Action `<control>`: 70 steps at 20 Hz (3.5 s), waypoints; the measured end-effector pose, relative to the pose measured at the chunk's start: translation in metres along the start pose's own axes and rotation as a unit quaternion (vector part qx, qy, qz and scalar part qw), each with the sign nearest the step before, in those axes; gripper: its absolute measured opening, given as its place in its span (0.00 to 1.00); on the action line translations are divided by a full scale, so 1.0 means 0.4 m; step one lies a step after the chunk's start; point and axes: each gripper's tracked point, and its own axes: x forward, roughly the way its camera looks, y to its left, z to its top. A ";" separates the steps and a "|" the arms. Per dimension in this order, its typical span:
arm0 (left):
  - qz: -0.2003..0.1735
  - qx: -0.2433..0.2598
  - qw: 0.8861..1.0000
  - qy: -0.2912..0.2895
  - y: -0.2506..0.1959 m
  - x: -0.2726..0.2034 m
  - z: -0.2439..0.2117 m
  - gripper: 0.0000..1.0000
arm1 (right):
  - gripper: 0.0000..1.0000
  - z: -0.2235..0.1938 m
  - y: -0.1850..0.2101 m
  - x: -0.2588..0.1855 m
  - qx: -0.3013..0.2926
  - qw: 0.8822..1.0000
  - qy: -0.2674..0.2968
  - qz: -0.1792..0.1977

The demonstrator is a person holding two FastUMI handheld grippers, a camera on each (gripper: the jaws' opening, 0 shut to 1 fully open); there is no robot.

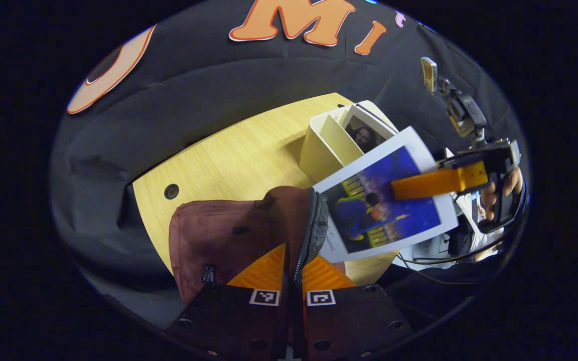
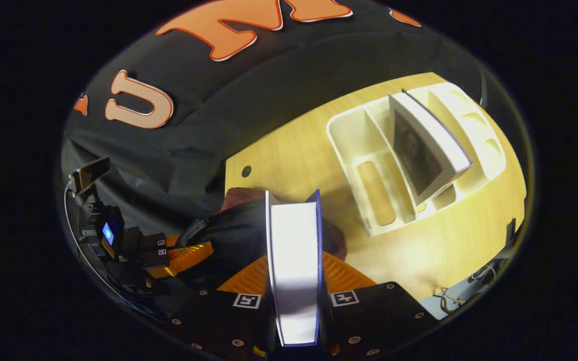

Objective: Open the schoolbag, grab two books from the bookshelf and put them into the schoolbag.

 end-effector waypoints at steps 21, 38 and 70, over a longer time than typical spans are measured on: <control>-0.051 0.017 0.998 -0.022 -0.132 0.010 0.015 0.05 | 0.45 -0.114 0.139 0.427 0.127 0.977 -0.030 0.168; -0.024 -0.047 0.998 -0.015 -0.101 0.037 0.017 0.05 | 0.97 -0.007 -0.182 0.138 -0.087 0.995 -0.021 -0.045; 0.015 -0.089 0.996 0.014 -0.081 0.059 0.012 0.05 | 0.99 0.429 -0.493 0.102 -0.196 0.954 0.102 -0.203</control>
